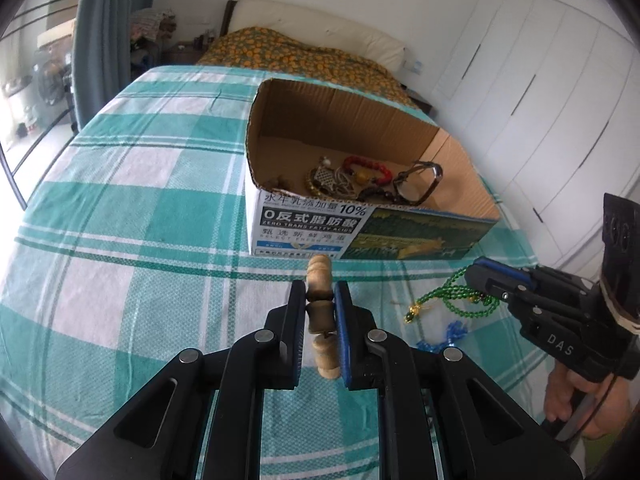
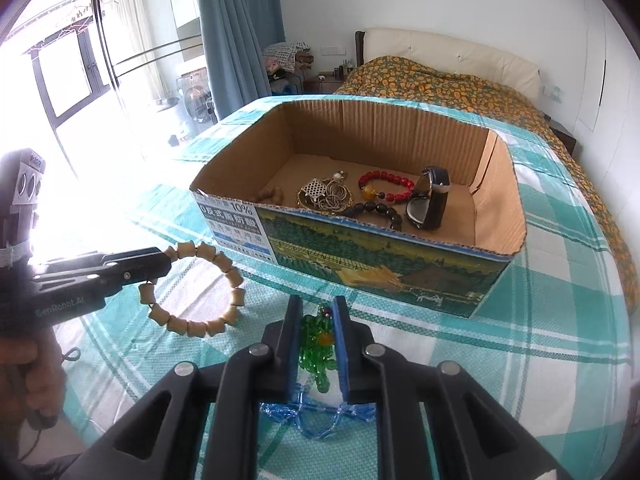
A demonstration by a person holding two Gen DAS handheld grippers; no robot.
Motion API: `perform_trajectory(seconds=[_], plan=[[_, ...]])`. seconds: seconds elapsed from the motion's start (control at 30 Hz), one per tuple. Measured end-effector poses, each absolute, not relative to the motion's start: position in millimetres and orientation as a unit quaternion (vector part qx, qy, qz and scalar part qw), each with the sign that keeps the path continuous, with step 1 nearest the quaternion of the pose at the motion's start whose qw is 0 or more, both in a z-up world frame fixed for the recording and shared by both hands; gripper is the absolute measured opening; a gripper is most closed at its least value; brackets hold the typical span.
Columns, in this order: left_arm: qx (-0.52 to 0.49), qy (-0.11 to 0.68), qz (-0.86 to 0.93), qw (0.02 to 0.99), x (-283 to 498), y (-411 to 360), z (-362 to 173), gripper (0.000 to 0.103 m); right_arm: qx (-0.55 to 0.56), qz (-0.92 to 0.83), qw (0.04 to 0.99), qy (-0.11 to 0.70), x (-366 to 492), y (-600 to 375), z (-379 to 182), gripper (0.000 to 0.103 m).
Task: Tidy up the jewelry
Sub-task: 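Lower both held items into the cardboard box and open both tools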
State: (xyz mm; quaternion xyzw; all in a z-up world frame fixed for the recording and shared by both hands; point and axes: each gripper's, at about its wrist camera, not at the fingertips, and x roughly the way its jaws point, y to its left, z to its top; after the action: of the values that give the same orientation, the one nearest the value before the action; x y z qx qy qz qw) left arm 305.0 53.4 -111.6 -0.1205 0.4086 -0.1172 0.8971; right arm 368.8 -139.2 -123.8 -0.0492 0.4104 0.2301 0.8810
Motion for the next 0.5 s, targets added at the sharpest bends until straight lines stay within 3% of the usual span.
perform_trajectory(seconds=[0.5], plan=[[-0.141,0.333,-0.136,0.922,323,76,-25,0.013,-0.020,0.246,0.901,0.357,383,-179,-41,0.015]])
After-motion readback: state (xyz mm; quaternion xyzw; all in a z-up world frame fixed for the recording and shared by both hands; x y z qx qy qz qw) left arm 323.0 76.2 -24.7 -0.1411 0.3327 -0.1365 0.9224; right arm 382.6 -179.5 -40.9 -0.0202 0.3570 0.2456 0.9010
